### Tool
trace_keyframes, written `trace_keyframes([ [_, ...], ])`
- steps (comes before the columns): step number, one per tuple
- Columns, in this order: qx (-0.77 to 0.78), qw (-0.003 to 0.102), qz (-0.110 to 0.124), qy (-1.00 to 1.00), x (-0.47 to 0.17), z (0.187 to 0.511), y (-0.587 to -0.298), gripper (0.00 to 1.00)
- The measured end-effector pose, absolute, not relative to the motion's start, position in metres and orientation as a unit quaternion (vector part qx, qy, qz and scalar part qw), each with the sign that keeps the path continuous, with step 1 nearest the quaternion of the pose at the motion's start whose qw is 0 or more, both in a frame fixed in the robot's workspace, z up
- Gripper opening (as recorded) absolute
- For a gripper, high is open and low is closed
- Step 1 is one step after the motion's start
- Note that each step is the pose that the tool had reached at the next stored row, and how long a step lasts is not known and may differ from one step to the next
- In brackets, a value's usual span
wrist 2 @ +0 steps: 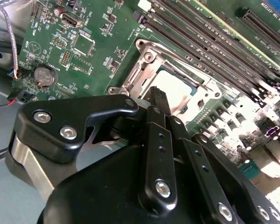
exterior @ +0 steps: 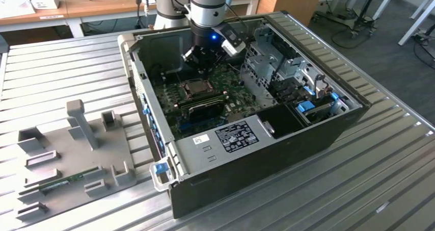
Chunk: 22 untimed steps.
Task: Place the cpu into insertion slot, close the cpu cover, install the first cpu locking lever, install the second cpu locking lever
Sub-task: 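Close the cpu cover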
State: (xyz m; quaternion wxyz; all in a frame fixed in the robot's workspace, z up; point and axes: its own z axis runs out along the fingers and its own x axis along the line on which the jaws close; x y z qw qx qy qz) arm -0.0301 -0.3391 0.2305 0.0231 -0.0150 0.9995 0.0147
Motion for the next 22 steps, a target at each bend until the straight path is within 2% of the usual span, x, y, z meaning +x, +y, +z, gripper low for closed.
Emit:
trace_keyframes([
  [22, -0.015, 0.023, 0.012, 1.0, -0.0382, 0.2275, -0.339, 0.11],
])
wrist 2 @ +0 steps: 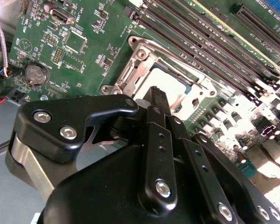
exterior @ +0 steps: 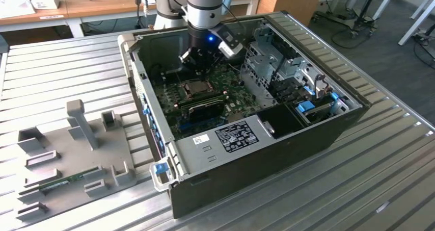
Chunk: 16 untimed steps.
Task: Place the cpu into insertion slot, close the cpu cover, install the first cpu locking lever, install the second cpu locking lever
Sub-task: 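Close the cpu cover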
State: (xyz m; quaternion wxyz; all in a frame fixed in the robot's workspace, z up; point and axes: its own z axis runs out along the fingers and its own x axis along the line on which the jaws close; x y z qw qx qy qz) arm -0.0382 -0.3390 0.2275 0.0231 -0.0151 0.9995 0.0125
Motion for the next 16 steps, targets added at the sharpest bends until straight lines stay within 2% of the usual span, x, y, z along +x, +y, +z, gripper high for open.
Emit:
trace_keyframes([
  [16, -0.015, 0.023, 0.012, 1.0, -0.067, 0.223, -0.34, 0.11],
])
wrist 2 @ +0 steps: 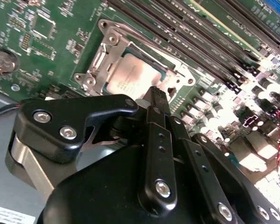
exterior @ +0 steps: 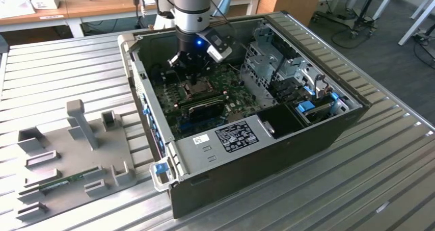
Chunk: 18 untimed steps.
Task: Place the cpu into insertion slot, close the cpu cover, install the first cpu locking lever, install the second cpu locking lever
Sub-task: 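Close the cpu cover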
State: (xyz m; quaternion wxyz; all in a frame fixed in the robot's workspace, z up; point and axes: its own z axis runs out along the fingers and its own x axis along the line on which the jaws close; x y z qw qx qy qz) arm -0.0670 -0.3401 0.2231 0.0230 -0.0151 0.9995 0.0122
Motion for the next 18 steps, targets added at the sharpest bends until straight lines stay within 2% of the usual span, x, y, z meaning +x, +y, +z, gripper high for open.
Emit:
trace_keyframes([
  [10, -0.015, 0.023, 0.012, 1.0, -0.0732, 0.22, -0.3401, 0.11],
  [18, -0.015, 0.018, 0.012, 1.0, -0.0732, 0.2193, -0.34, 0.11],
])
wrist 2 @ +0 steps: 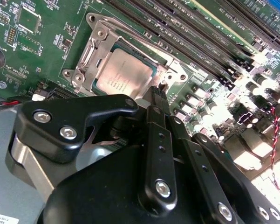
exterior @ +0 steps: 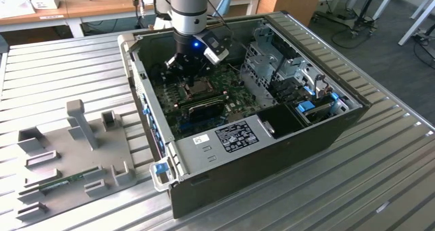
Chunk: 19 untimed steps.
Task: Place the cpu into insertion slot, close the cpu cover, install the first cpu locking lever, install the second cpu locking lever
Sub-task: 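Close the cpu cover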
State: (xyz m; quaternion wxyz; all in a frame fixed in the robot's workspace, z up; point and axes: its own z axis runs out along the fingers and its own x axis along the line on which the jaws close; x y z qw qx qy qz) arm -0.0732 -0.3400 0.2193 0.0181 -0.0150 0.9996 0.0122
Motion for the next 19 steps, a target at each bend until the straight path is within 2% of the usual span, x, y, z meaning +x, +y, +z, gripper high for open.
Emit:
trace_keyframes([
  [19, -0.005, 0.018, 0.012, 1.0, -0.075, 0.2101, -0.34, 0.11],
])
